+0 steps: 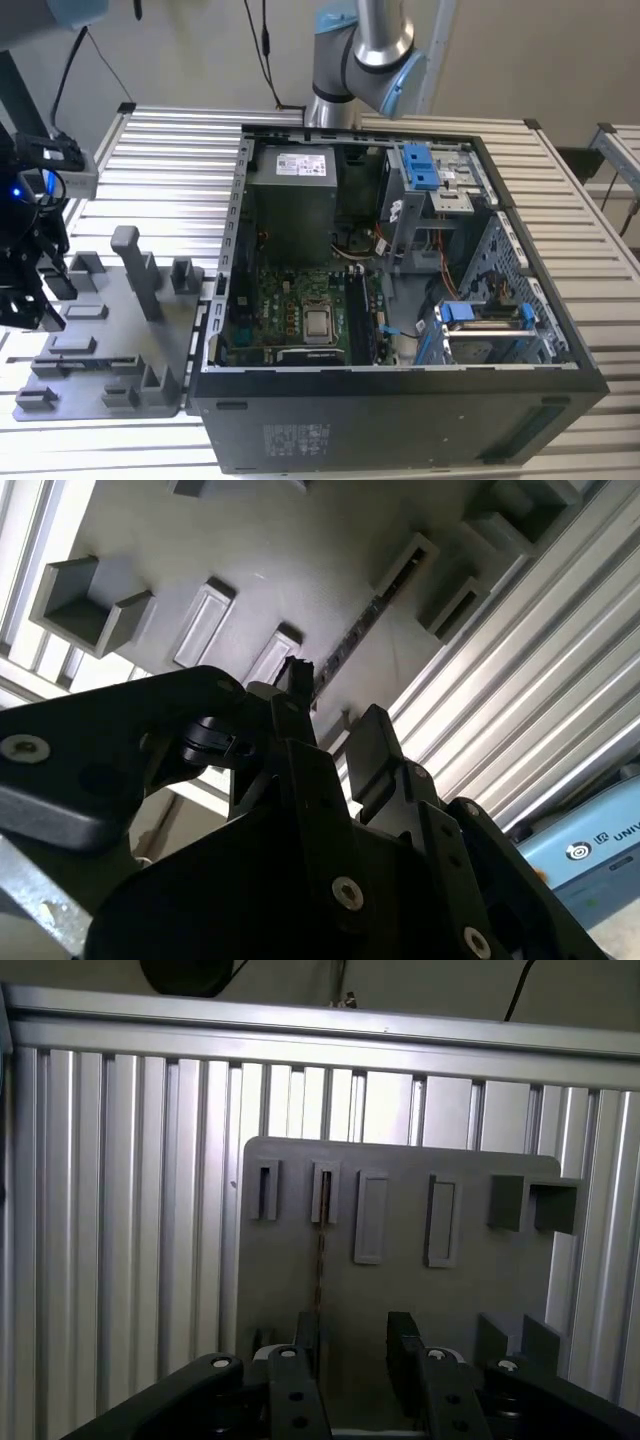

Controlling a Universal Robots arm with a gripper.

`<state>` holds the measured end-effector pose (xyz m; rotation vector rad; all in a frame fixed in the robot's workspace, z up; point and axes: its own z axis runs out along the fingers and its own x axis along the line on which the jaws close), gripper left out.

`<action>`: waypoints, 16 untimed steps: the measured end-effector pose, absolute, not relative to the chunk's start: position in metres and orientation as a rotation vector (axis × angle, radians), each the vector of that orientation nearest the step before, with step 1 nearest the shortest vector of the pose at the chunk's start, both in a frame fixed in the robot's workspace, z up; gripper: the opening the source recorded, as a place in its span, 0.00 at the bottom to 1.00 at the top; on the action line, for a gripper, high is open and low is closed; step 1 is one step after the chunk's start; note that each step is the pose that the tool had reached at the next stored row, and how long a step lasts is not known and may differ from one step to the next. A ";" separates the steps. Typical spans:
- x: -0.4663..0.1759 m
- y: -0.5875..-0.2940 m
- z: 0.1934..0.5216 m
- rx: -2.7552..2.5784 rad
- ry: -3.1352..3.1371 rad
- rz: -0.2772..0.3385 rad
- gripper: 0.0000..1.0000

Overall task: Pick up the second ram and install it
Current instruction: 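Pick up the second ram and move it above second insertion slot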

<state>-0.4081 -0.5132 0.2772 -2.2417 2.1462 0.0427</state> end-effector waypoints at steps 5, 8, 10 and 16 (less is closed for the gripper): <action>-0.408 -0.513 0.276 -2.241 2.146 0.043 0.42; -0.408 -0.513 0.275 -2.242 2.146 0.043 0.42; -0.408 -0.513 0.274 -2.245 2.143 0.043 0.42; -0.408 -0.513 0.269 -2.260 2.127 0.043 0.42</action>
